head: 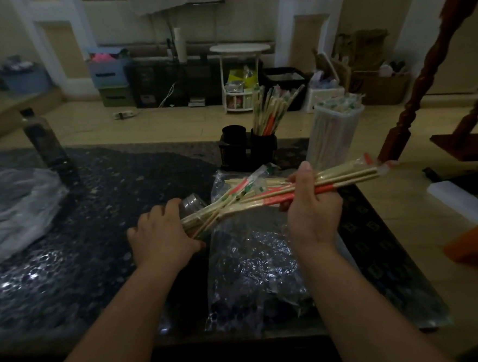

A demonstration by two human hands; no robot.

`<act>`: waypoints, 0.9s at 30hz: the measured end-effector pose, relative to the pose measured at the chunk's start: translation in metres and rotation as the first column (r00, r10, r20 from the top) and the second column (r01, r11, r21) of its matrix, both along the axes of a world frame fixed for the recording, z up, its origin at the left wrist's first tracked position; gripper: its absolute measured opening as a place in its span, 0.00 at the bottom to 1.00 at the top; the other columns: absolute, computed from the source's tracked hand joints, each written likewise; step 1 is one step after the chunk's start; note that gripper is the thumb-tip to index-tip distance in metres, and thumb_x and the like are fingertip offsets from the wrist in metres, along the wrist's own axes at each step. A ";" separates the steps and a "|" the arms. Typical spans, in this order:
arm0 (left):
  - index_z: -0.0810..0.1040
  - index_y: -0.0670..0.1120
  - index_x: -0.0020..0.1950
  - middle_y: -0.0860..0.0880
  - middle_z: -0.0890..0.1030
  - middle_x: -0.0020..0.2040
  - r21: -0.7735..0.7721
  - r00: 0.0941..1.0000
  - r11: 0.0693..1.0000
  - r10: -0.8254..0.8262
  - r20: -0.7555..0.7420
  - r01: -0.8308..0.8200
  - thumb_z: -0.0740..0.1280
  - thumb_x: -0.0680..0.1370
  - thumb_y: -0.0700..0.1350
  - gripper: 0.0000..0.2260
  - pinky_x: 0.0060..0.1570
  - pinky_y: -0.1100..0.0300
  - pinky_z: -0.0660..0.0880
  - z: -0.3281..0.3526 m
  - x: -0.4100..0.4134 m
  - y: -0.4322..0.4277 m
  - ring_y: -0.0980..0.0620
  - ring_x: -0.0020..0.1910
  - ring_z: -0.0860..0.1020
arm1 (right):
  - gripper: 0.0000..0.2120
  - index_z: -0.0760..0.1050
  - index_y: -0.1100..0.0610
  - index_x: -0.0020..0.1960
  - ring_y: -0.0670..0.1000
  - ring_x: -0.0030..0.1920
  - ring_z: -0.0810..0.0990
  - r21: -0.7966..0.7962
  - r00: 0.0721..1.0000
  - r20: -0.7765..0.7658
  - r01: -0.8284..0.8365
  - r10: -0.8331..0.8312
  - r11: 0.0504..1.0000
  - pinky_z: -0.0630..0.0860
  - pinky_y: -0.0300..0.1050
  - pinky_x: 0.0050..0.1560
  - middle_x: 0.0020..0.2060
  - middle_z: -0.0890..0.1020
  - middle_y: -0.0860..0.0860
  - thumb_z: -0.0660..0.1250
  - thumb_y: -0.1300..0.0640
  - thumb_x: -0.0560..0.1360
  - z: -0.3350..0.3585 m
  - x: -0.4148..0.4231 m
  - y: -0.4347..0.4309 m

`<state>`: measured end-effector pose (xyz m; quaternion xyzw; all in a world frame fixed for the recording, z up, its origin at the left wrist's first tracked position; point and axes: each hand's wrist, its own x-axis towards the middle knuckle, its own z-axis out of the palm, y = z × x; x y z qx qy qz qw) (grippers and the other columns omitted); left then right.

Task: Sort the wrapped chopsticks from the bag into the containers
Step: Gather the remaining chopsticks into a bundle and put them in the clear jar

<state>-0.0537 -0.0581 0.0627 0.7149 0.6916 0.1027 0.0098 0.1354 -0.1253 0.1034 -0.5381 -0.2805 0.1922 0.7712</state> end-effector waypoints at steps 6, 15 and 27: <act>0.59 0.58 0.73 0.50 0.70 0.68 0.043 0.999 0.998 -0.048 0.010 0.047 0.75 0.64 0.63 0.43 0.62 0.45 0.66 -0.002 0.001 -0.001 0.45 0.67 0.68 | 0.13 0.82 0.58 0.45 0.50 0.43 0.85 -0.175 0.993 -0.027 -0.116 0.113 0.978 0.82 0.52 0.51 0.42 0.85 0.54 0.74 0.47 0.73 -0.007 0.000 0.003; 0.59 0.58 0.73 0.50 0.70 0.67 0.082 0.997 0.995 -0.062 0.038 0.059 0.75 0.65 0.63 0.42 0.61 0.45 0.65 -0.001 0.003 -0.005 0.45 0.66 0.68 | 0.11 0.82 0.63 0.46 0.46 0.32 0.81 -0.186 0.968 -0.095 -0.247 0.232 0.951 0.80 0.41 0.34 0.34 0.83 0.52 0.75 0.55 0.73 -0.006 0.000 0.003; 0.61 0.58 0.73 0.51 0.71 0.66 0.206 0.990 0.971 -0.133 0.043 0.121 0.75 0.64 0.62 0.41 0.61 0.47 0.64 -0.006 0.008 -0.006 0.47 0.64 0.68 | 0.10 0.80 0.56 0.40 0.45 0.27 0.77 -0.219 0.908 -0.306 -0.361 0.287 0.907 0.73 0.39 0.27 0.30 0.81 0.52 0.65 0.57 0.78 -0.004 0.001 0.008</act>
